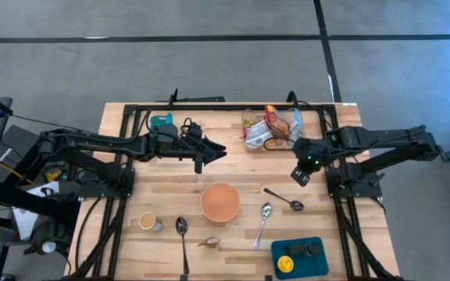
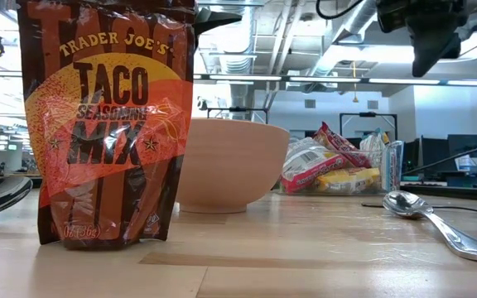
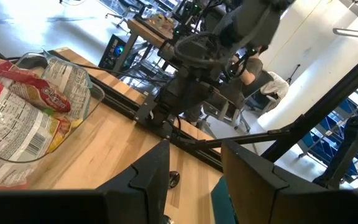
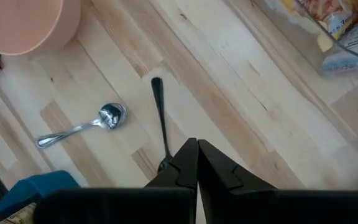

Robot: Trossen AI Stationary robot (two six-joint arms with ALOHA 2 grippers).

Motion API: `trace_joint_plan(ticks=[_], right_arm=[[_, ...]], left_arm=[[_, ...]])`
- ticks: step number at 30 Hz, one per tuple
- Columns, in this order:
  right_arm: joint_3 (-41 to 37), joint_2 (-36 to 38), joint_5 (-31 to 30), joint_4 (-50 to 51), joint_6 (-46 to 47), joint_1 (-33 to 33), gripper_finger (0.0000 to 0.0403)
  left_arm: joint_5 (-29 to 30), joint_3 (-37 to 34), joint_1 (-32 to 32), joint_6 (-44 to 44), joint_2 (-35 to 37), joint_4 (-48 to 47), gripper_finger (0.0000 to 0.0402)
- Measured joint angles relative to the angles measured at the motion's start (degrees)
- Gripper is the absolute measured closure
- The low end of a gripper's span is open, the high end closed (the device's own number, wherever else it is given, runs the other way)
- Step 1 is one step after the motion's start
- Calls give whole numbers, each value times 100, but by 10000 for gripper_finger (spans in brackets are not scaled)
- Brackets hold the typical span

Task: Pick & Place Food Item
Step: Put the top black spoon into the light green bin

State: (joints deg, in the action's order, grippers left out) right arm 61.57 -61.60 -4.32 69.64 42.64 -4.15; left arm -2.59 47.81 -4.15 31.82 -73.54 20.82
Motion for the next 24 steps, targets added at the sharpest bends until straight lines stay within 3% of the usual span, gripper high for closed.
trace_joint_plan(ticks=[17,24], right_arm=[[-1,-1694,-4,-57,313,-1189,403],[-1,-2301,62,-707,339,-1352,403]], left_arm=[[-2,0,-1,2,0,0,262],[-2,0,-2,2,0,0,262]])
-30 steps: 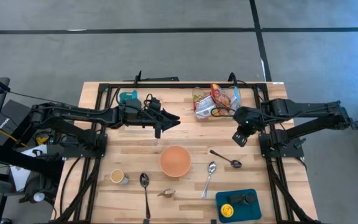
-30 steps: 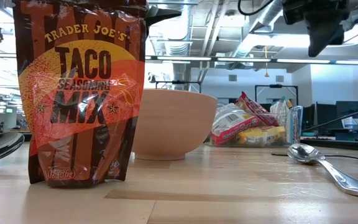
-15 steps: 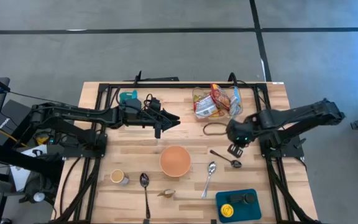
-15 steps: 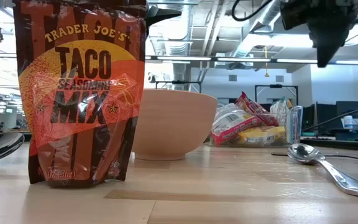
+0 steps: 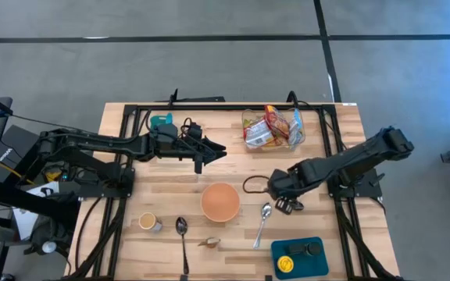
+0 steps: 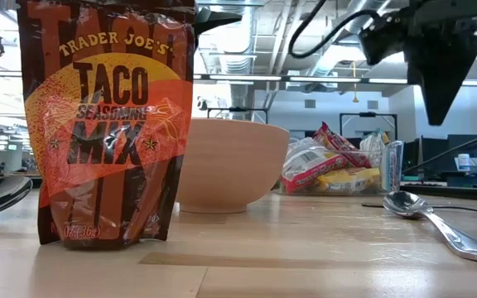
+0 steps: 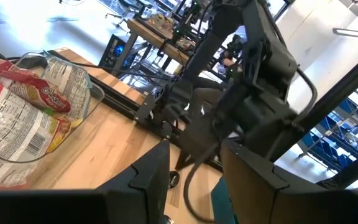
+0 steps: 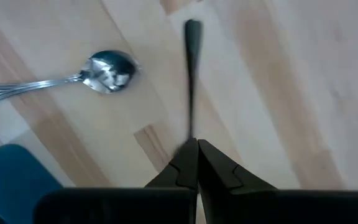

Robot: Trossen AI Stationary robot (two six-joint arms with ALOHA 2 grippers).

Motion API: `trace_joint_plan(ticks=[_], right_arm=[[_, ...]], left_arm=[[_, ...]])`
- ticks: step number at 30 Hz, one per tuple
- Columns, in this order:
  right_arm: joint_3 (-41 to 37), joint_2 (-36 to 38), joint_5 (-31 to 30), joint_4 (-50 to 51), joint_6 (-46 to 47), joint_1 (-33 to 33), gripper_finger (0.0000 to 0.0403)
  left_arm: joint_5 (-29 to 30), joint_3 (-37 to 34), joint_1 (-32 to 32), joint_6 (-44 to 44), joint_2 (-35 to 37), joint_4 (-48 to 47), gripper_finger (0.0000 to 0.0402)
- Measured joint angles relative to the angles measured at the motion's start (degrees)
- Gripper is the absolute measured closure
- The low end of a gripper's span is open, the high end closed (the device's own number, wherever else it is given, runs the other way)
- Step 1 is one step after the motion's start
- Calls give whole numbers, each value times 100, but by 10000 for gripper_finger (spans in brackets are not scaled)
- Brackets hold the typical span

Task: Pick & Place Food Item
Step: Put the top black spoon into the light green bin

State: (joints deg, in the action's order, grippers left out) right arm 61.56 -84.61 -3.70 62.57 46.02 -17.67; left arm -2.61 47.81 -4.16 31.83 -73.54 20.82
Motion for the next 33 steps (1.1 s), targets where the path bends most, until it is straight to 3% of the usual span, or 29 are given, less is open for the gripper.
trace_joint_plan(ticks=[13,21,33], right_arm=[[0,-550,283,-691,-488,81,403],[-7,-539,393,-698,-1017,597,403],[-983,-453,750,-773,-1239,1020,403]], left_arm=[[-2,0,0,0,0,0,262],[-2,2,0,0,0,2,262],[-2,2,0,11,0,7,262]])
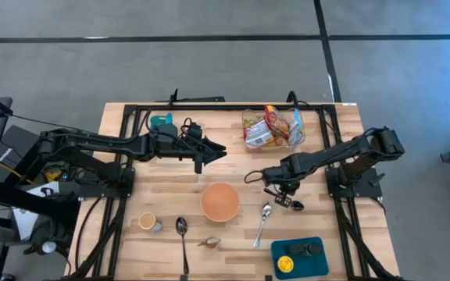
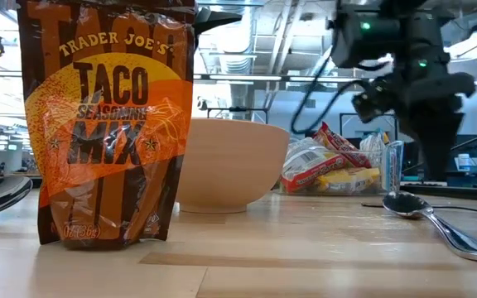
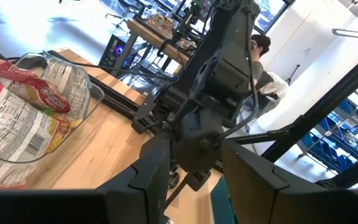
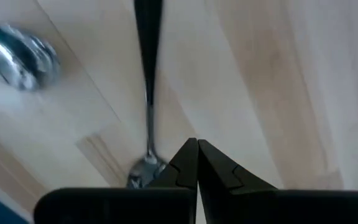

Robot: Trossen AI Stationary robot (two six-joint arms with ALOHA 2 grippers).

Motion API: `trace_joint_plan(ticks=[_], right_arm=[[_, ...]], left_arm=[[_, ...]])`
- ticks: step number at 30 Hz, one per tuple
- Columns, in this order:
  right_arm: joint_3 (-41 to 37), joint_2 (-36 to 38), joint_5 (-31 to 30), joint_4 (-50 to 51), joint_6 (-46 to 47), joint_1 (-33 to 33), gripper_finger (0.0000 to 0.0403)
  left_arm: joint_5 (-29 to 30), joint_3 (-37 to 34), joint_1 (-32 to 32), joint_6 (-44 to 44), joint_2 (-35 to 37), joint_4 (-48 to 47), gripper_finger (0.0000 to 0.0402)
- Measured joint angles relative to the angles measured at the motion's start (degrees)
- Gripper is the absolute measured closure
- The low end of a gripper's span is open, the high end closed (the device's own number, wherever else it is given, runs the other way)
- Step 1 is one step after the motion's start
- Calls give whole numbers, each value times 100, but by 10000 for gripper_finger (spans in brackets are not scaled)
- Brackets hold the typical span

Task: Pick & Place Food Item
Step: Put the top black spoon into the light green bin

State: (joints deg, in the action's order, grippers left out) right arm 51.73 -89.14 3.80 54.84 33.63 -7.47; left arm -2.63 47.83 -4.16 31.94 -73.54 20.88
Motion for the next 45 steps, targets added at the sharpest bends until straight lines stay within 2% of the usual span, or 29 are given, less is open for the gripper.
trace_joint_plan(ticks=[4,10,14,33,36,41,45], right_arm=[[-163,231,89,-91,210,-138,403],[-560,764,229,-941,466,-270,403],[-859,979,228,-1082,811,-269,403],[-895,807,235,-1417,1143,-515,400],[-893,695,235,-1493,1143,-586,379],[-893,450,226,-1505,1143,-650,315],[-891,215,215,-1503,1145,-650,281]], left_arm=[[0,0,0,0,0,0,262],[0,0,1,2,0,0,262],[0,0,0,2,0,0,262],[2,0,0,4,-1,0,262],[2,0,0,4,0,0,262],[2,0,0,4,-1,0,262],[2,0,1,4,0,0,262]])
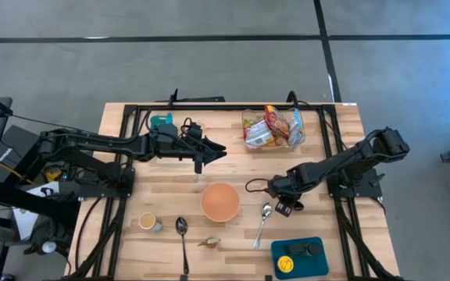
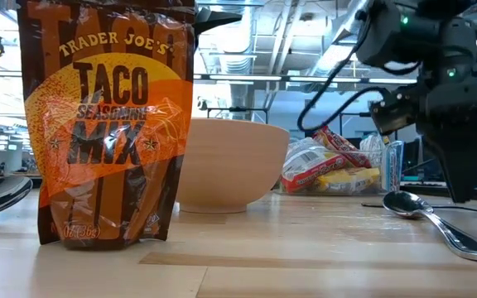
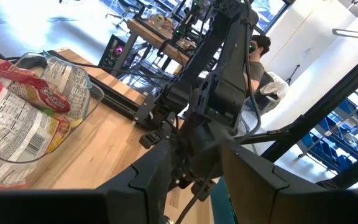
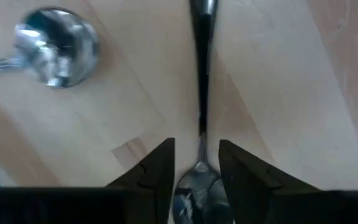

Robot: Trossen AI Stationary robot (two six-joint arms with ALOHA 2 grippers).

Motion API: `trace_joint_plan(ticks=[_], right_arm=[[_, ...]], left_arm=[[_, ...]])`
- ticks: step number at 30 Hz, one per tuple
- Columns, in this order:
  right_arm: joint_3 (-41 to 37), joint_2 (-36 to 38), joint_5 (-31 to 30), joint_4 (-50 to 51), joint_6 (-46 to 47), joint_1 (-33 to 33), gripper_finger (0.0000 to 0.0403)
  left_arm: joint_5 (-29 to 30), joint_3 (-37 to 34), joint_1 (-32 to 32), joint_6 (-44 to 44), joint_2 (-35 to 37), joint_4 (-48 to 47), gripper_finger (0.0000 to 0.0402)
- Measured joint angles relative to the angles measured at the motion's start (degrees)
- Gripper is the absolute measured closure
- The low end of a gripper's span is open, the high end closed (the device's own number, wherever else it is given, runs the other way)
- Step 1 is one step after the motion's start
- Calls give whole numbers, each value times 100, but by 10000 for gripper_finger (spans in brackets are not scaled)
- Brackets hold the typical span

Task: Pick & Place Food Item
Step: Put the top black spoon into the light green bin

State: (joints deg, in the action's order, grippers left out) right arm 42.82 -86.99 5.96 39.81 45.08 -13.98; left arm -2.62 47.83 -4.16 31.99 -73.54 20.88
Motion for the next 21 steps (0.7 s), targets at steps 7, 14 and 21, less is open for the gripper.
trace_joint_plan(ticks=[7,14,21], right_arm=[[34,-306,-6,20,0,-23,272],[17,-262,-138,20,-22,-31,293],[10,-261,-149,31,-46,-30,317]], left_arm=[[0,0,0,0,0,0,262],[0,0,0,0,0,0,262],[0,0,0,0,0,0,262]])
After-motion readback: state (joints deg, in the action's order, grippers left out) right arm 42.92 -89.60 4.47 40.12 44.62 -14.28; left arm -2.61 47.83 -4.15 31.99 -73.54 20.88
